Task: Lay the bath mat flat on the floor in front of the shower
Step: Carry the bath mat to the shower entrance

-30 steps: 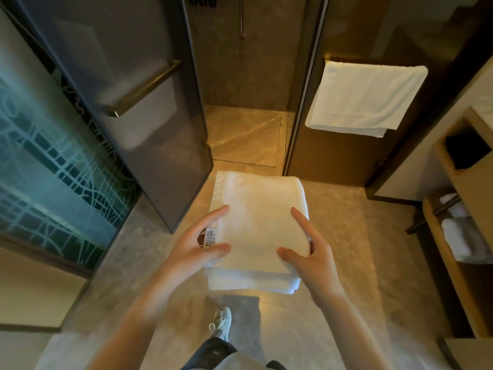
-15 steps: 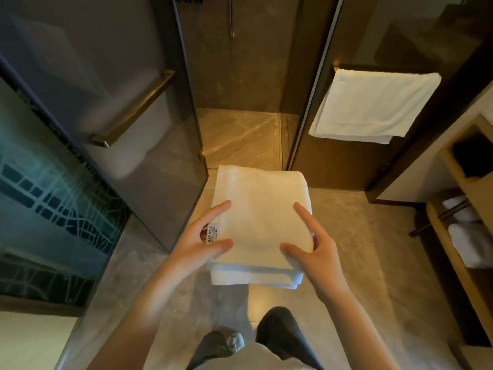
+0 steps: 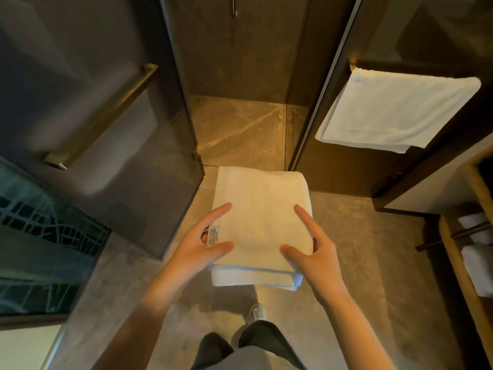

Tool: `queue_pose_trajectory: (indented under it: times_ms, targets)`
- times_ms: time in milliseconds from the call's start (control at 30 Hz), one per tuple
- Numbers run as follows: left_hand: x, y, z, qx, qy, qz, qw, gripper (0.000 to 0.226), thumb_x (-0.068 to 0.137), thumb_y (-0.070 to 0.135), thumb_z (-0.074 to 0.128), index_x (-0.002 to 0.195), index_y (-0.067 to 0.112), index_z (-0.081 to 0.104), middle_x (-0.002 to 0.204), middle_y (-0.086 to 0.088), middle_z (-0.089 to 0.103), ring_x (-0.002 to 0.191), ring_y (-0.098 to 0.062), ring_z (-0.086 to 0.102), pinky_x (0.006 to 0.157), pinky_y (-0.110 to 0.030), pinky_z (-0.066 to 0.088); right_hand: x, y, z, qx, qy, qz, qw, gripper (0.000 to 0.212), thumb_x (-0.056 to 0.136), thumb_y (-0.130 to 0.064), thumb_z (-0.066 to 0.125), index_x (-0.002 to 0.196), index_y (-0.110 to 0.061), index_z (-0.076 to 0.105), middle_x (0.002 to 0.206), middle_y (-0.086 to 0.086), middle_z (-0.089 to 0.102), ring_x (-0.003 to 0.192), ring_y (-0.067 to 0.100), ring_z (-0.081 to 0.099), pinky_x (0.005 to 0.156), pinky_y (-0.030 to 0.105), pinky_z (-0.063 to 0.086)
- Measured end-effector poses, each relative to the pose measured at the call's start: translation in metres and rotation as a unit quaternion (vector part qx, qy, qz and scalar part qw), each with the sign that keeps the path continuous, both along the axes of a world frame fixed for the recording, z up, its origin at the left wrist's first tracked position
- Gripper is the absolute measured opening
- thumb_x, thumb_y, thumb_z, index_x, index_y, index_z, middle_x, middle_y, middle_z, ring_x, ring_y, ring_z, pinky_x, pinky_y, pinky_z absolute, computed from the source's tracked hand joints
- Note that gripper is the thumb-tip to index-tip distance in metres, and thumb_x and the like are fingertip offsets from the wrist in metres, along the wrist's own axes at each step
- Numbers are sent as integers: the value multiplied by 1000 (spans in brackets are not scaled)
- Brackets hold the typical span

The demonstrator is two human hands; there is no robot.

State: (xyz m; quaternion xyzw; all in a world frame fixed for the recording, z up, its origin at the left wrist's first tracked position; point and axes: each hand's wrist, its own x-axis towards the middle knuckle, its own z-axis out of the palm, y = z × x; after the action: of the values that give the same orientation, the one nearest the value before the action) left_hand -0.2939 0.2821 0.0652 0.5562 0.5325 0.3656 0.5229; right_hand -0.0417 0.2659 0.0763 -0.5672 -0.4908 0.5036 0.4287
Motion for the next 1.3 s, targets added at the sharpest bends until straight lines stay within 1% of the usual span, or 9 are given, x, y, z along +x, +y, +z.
queue_pose_trajectory:
  times_ms: [233,333,433,600,833,967,1067,1133,1300]
  targets:
    - [22,78,-27,-9,20,-5,1000,72,80,4,76,135,41,47,135,27,51,128,12,40,94,-1,33,22,79,-25,-10,-22,8,1000,75,82,-3,72,138,-44,46,133,-28,49,114,-7,52,82,13,53]
    - [22,107,-44,-57,15,1,998,72,75,30,80,136,49,47,104,8,62,92,4,61,80,-10,43,23,109,-45,-19,-26,1,999,75,81,-2,73,137,-44,47,130,-37,49,116,-16,48,79,3,46]
    - [19,138,-67,-67,38,-4,997,73,68,44,77,133,57,45,125,28,56,112,0,57,91,-26,50,19,136,-75,-27,-51,-6,998,77,80,-6,75,135,-50,46,124,-52,43,117,-27,37,82,-7,35]
    - [12,183,-144,-80,24,-8,997,71,76,19,77,132,52,49,134,34,48,127,-3,47,103,-40,45,5,176,-154,-43,-51,-30,997,79,79,-9,78,129,-62,47,126,-49,46,124,-21,37,88,-4,36]
    - [2,248,-342,-64,4,-23,998,72,80,3,75,132,46,52,137,34,48,127,13,41,91,0,34,-6,227,-347,-63,-21,-71,995,80,78,2,74,129,-55,53,128,-44,50,124,-12,46,94,18,49]
    - [0,271,-485,-70,-10,-12,997,72,79,2,74,130,48,53,132,35,51,122,10,47,89,-4,39,-12,255,-481,-60,-13,-73,995,78,78,8,72,128,-50,56,123,-42,55,116,-9,55,88,19,54]
    - [-3,284,-589,-82,-14,-7,996,74,79,2,74,127,54,53,127,34,53,115,7,54,86,-11,47,-13,270,-581,-65,-4,-68,996,76,79,8,71,130,-46,56,132,-26,56,119,4,57,91,31,56]
    - [-5,292,-656,-90,-23,-8,996,75,79,-1,73,127,53,53,128,28,56,111,3,58,82,-14,50,-12,278,-646,-59,-2,-60,996,75,80,10,71,132,-41,55,133,-17,59,115,5,61,86,29,57]
    - [-9,306,-798,-94,-21,-37,995,74,83,1,71,132,53,48,121,35,57,107,7,58,79,-11,48,-15,291,-794,-47,-15,-46,998,73,80,8,72,134,-37,54,123,-33,59,114,-2,60,84,19,55]
